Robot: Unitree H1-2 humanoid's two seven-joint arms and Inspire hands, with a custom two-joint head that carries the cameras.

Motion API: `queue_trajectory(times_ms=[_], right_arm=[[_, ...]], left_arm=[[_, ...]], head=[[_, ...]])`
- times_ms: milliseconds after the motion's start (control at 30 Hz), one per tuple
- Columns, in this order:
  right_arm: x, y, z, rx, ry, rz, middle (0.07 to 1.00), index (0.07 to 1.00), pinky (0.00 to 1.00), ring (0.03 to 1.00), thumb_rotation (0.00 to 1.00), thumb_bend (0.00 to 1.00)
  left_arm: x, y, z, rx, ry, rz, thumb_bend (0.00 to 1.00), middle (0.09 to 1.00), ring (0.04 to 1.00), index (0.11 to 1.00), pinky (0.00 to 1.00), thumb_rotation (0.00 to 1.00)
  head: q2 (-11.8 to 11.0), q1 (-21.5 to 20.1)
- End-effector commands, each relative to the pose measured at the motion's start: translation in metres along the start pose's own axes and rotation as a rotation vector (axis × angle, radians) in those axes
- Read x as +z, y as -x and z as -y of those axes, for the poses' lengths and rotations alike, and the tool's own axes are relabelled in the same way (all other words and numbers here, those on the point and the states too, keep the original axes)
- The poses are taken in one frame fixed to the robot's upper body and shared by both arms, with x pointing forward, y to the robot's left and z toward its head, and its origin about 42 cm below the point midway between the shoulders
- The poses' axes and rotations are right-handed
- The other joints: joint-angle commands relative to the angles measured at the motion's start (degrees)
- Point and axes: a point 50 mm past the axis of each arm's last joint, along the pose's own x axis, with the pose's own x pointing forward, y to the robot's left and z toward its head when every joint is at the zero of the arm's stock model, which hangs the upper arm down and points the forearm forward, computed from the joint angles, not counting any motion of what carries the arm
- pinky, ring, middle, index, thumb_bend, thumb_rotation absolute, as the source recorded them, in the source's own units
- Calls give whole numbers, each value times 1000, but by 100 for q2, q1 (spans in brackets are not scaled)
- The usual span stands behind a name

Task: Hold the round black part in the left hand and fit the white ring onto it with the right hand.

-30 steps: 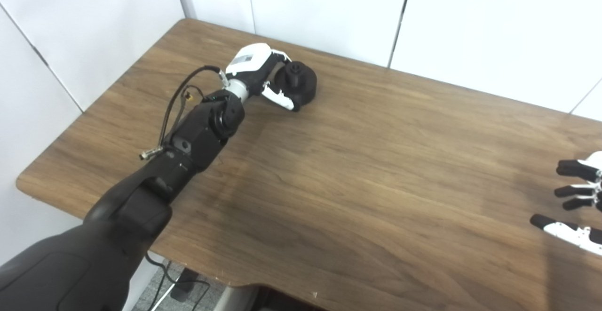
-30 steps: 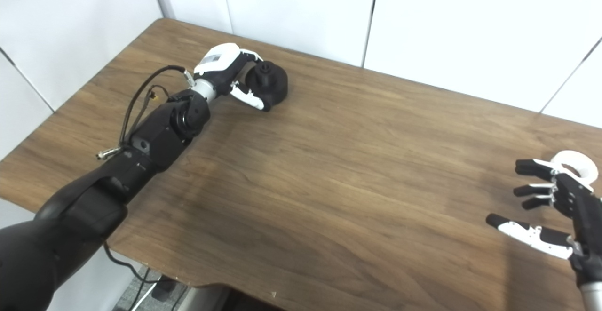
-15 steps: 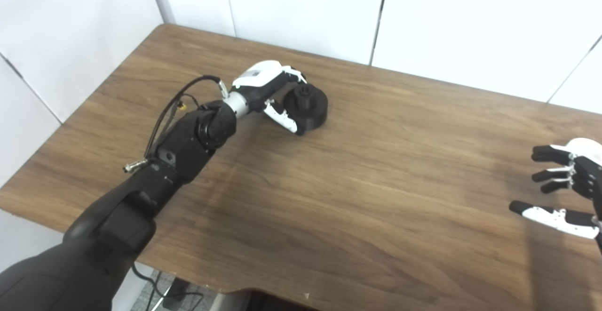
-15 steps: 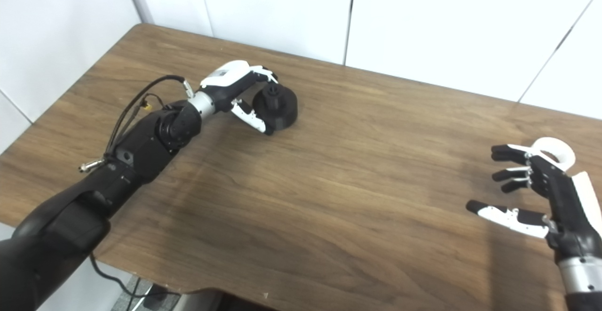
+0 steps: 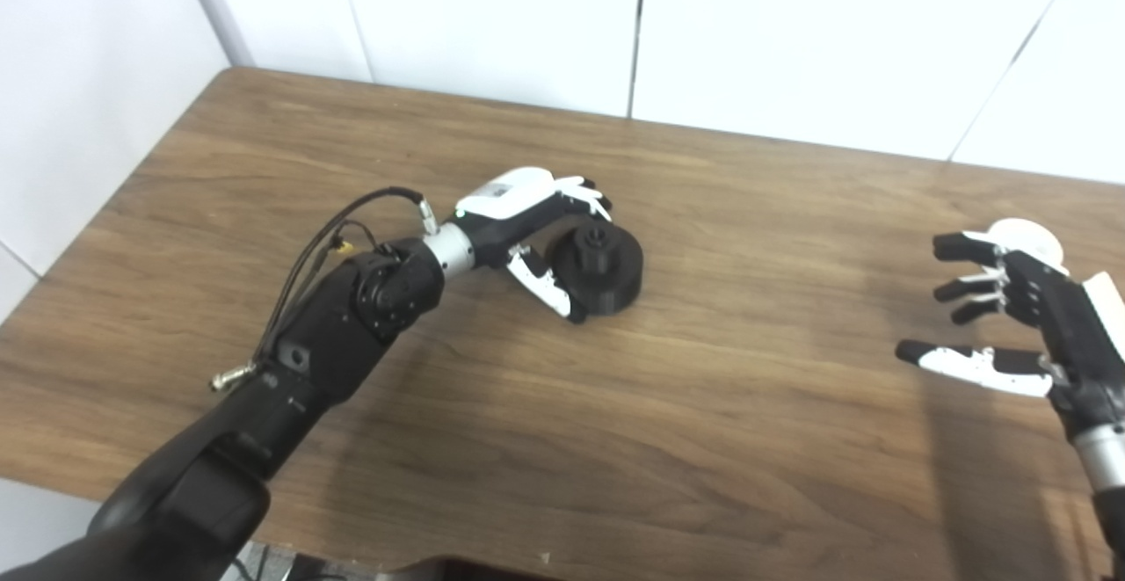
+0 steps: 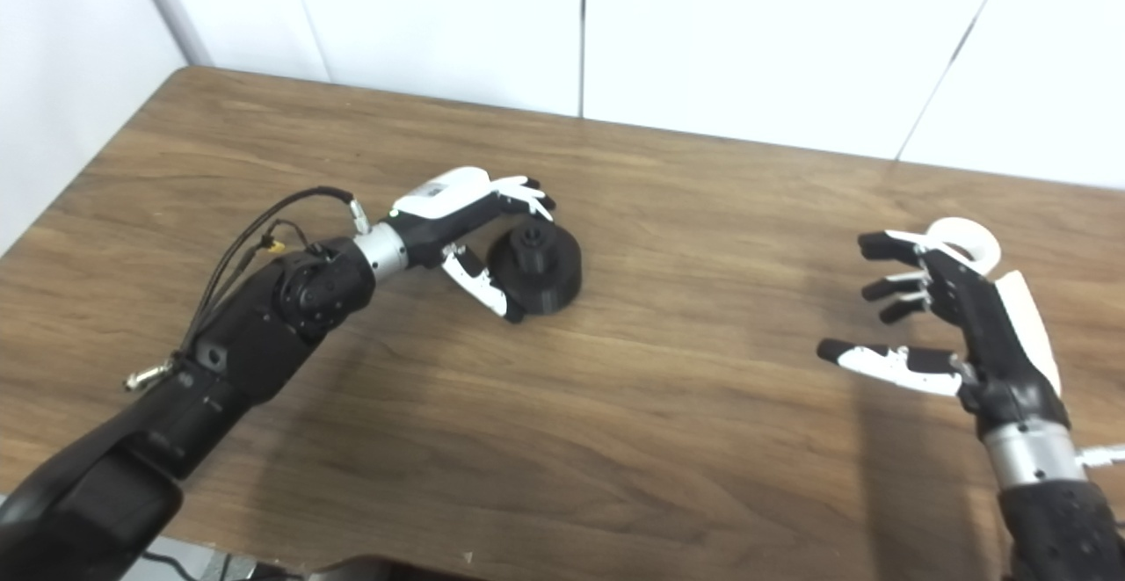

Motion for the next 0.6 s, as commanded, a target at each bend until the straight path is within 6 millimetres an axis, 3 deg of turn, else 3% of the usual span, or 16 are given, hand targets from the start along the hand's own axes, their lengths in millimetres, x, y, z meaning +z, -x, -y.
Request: queue_trajectory(times_ms=[0,200,567], right_arm=[[18,-7,7,-37,14,81,750,731,492,603,93,720],[25,-10,3,-43,19,80,753,730,505,611,114,726],[32,-13,-3,-54,22,92,748,725,494,603,149,710]], left_arm=[[12,-3,-18,22,-33,71,522,891,971,488,889,73],[30,0,-13,-38,-45,117,521,907,991,489,956,74],[57,3,11,-125,-49,203,521,904,983,489,979,76]], head=[[29,-78],[87,-383],[229,-774]])
